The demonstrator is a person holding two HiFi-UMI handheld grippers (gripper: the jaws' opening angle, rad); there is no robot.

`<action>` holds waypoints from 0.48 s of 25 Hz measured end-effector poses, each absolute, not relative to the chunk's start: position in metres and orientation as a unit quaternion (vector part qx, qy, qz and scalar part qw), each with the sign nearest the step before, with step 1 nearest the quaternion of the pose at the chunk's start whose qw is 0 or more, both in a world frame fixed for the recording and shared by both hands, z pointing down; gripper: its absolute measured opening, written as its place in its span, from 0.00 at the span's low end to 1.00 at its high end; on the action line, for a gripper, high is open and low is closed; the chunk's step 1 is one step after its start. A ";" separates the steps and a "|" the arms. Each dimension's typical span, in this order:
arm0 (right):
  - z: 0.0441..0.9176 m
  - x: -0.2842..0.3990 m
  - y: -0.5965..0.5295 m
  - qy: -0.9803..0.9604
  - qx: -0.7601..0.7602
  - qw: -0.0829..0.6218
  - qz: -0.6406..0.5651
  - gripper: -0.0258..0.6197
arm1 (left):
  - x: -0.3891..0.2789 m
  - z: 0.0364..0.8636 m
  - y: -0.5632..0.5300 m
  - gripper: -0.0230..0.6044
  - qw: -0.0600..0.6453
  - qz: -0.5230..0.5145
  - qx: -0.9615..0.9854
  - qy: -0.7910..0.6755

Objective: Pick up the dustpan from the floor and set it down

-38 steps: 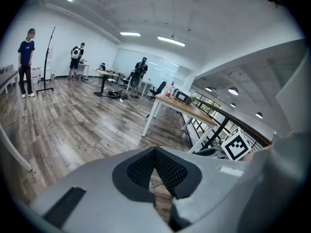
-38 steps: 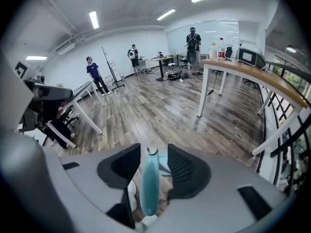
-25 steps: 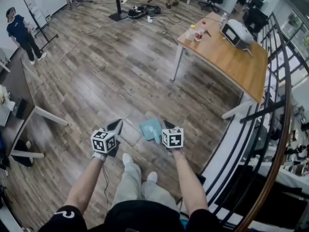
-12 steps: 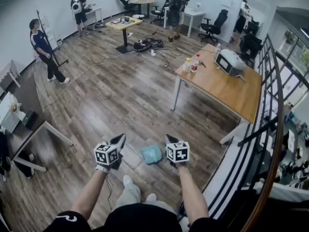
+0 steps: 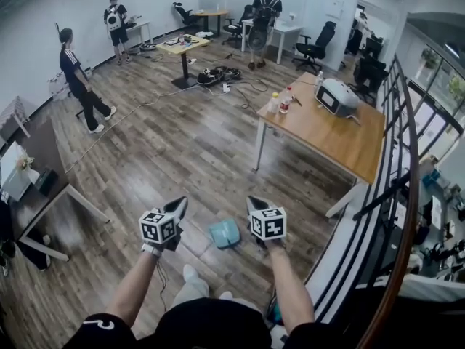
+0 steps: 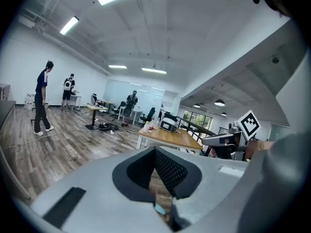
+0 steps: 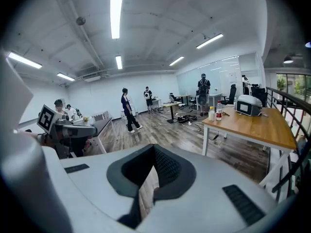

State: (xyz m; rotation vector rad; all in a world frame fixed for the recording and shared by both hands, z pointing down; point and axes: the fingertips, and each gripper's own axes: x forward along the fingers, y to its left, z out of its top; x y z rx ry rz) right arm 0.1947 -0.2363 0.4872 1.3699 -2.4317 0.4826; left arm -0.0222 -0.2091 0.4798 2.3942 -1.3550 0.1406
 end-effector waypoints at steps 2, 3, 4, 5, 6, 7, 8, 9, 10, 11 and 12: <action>0.483 0.193 -0.232 -0.849 0.478 0.151 0.168 0.03 | -0.022 0.477 -0.206 0.03 0.190 0.050 0.854 -0.481; 0.482 0.192 -0.230 -0.849 0.477 0.150 0.168 0.03 | -0.021 0.475 -0.205 0.03 0.189 0.051 0.855 -0.480; 0.482 0.192 -0.229 -0.850 0.476 0.149 0.168 0.03 | -0.019 0.473 -0.205 0.03 0.187 0.052 0.856 -0.479; 0.482 0.191 -0.228 -0.851 0.475 0.148 0.168 0.03 | -0.019 0.471 -0.204 0.03 0.185 0.051 0.856 -0.479; 0.481 0.191 -0.226 -0.851 0.474 0.148 0.168 0.03 | -0.018 0.469 -0.204 0.03 0.184 0.051 0.856 -0.479; 0.482 0.191 -0.225 -0.851 0.474 0.149 0.169 0.03 | -0.018 0.468 -0.203 0.03 0.184 0.050 0.857 -0.479; 0.483 0.190 -0.223 -0.851 0.474 0.150 0.171 0.03 | -0.017 0.467 -0.202 0.03 0.183 0.050 0.857 -0.478; 0.485 0.189 -0.221 -0.851 0.473 0.152 0.173 0.03 | -0.017 0.467 -0.201 0.03 0.183 0.049 0.858 -0.478; 0.486 0.188 -0.220 -0.851 0.472 0.152 0.175 0.03 | -0.017 0.465 -0.201 0.03 0.183 0.047 0.858 -0.478; 0.485 0.187 -0.219 -0.851 0.472 0.150 0.176 0.03 | -0.017 0.464 -0.200 0.03 0.184 0.044 0.858 -0.477; 0.482 0.187 -0.219 -0.851 0.474 0.147 0.175 0.03 | -0.017 0.464 -0.199 0.03 0.186 0.042 0.858 -0.476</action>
